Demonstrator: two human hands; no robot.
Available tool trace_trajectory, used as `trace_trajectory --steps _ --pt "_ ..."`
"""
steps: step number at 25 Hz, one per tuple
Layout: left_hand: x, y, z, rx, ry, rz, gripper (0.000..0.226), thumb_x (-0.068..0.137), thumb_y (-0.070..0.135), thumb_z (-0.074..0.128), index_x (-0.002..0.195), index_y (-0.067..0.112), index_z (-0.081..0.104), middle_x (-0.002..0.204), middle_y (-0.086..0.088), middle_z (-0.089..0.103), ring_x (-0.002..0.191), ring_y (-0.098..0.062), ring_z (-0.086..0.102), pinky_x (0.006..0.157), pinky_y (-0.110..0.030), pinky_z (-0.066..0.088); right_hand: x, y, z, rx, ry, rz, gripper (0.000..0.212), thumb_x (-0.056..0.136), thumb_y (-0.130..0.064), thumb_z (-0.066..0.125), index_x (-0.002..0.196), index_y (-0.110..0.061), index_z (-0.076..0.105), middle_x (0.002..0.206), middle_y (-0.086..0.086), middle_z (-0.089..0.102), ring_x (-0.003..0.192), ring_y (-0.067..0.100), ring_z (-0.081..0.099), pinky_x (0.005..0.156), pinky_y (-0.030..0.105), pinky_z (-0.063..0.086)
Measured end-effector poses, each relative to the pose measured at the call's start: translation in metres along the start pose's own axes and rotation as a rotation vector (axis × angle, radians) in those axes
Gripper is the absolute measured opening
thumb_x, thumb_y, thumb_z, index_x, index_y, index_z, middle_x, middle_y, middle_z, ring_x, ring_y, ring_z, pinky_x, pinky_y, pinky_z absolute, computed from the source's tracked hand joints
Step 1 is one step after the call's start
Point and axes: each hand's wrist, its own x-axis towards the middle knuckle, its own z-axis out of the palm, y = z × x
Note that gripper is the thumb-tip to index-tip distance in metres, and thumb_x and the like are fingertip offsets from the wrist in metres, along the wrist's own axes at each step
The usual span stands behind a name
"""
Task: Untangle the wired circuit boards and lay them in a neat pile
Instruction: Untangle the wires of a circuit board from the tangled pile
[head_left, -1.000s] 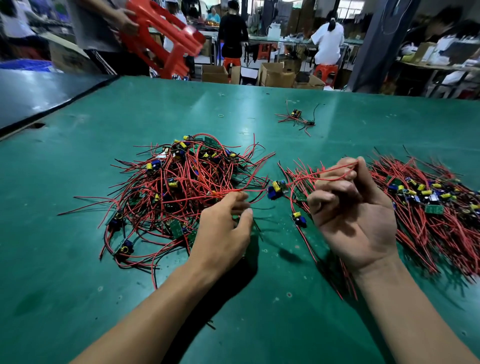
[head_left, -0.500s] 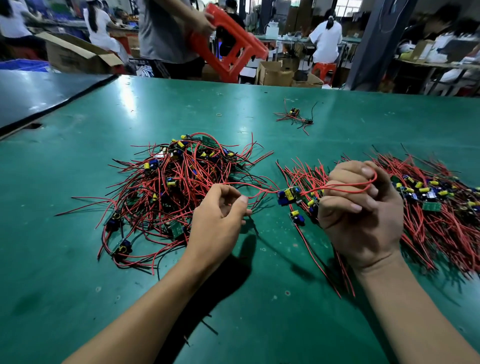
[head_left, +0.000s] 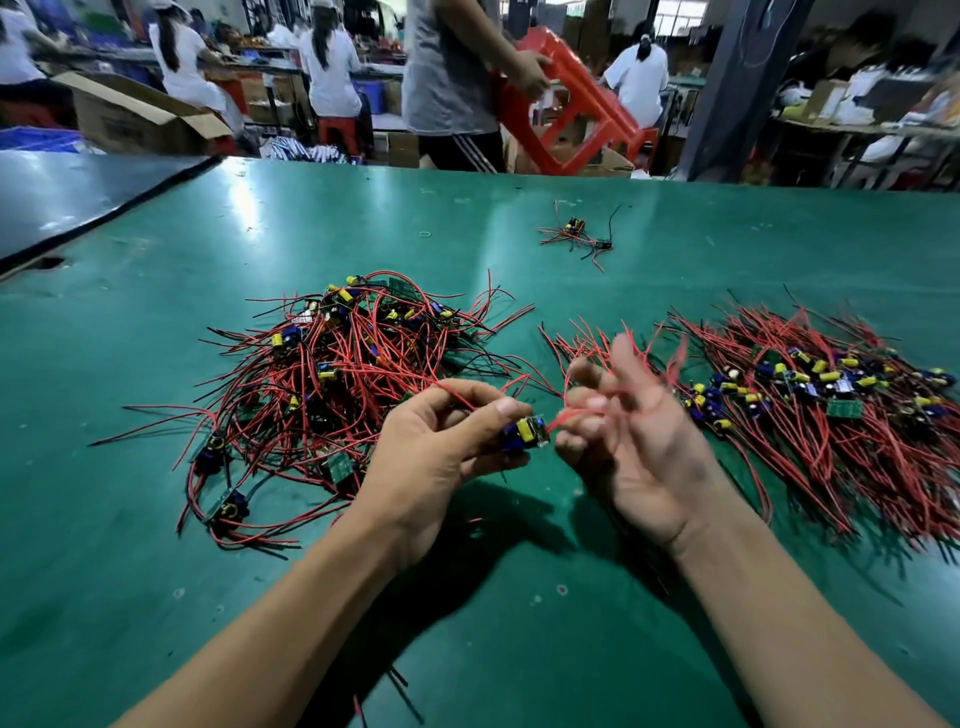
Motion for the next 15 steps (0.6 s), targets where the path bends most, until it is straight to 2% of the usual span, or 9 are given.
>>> trace_trajectory --steps 3,4,8,10,11,13,15 --pt "0.007 -0.001 -0.006 -0.014 0.139 0.061 0.015 0.074 0.009 0.073 0.083 0.006 0.062 0.076 -0.012 0.072 0.067 -0.017 0.070 0.057 -0.026 0.057 -0.001 0.018 0.001 -0.508 0.037 -0.066 0.014 0.097 -0.015 0.057 0.099 -0.012 0.070 0.072 0.001 0.062 0.052 0.012 0.055 0.051 0.021 0.049" --pt "0.008 -0.001 -0.008 0.009 0.167 0.081 0.012 0.077 0.007 0.073 0.083 0.006 0.062 0.074 -0.011 0.070 0.066 -0.016 0.069 0.057 -0.025 0.057 -0.003 0.021 0.001 -0.597 -0.005 -0.073 0.017 0.095 -0.008 0.059 0.106 -0.013 0.071 0.078 0.000 0.066 0.057 0.014 0.059 0.056 0.021 0.051" --pt "0.011 -0.006 -0.011 0.067 0.244 0.125 0.010 0.081 0.006 0.073 0.082 0.007 0.063 0.068 -0.006 0.069 0.064 -0.015 0.066 0.058 -0.024 0.056 -0.007 0.022 -0.002 -0.693 -0.152 -0.115 0.035 0.088 -0.005 0.069 0.121 -0.015 0.071 0.093 0.002 0.072 0.077 0.018 0.067 0.074 0.023 0.055" --pt "0.010 -0.008 -0.012 0.155 0.266 0.182 0.013 0.081 0.011 0.075 0.090 0.013 0.066 0.076 -0.006 0.072 0.072 -0.020 0.068 0.064 -0.030 0.058 -0.006 0.024 0.000 -0.687 -0.096 -0.161 0.033 0.084 -0.008 0.073 0.116 -0.011 0.073 0.095 0.008 0.075 0.074 0.018 0.067 0.071 0.023 0.056" --pt "0.009 -0.009 -0.012 0.224 0.251 0.222 0.021 0.082 0.014 0.075 0.101 0.019 0.066 0.084 -0.007 0.074 0.078 -0.023 0.070 0.069 -0.033 0.059 -0.004 0.025 0.002 -0.640 -0.036 -0.187 0.030 0.081 -0.011 0.074 0.111 -0.008 0.075 0.094 0.010 0.075 0.070 0.017 0.066 0.068 0.023 0.057" --pt "0.005 -0.012 -0.009 0.303 0.186 0.278 0.050 0.085 0.013 0.073 0.128 0.030 0.054 0.100 -0.006 0.073 0.085 -0.024 0.073 0.073 -0.034 0.060 0.000 0.023 0.004 -0.473 0.064 -0.225 0.027 0.076 -0.015 0.074 0.102 -0.007 0.076 0.089 0.010 0.075 0.064 0.015 0.065 0.063 0.023 0.057" --pt "0.001 -0.014 -0.007 0.381 0.130 0.308 0.066 0.085 0.009 0.074 0.137 0.035 0.044 0.105 -0.002 0.071 0.082 -0.026 0.073 0.070 -0.035 0.061 0.003 0.012 0.003 -0.204 0.127 -0.246 0.024 0.075 -0.017 0.071 0.098 -0.009 0.074 0.084 0.006 0.076 0.061 0.011 0.065 0.060 0.022 0.057"
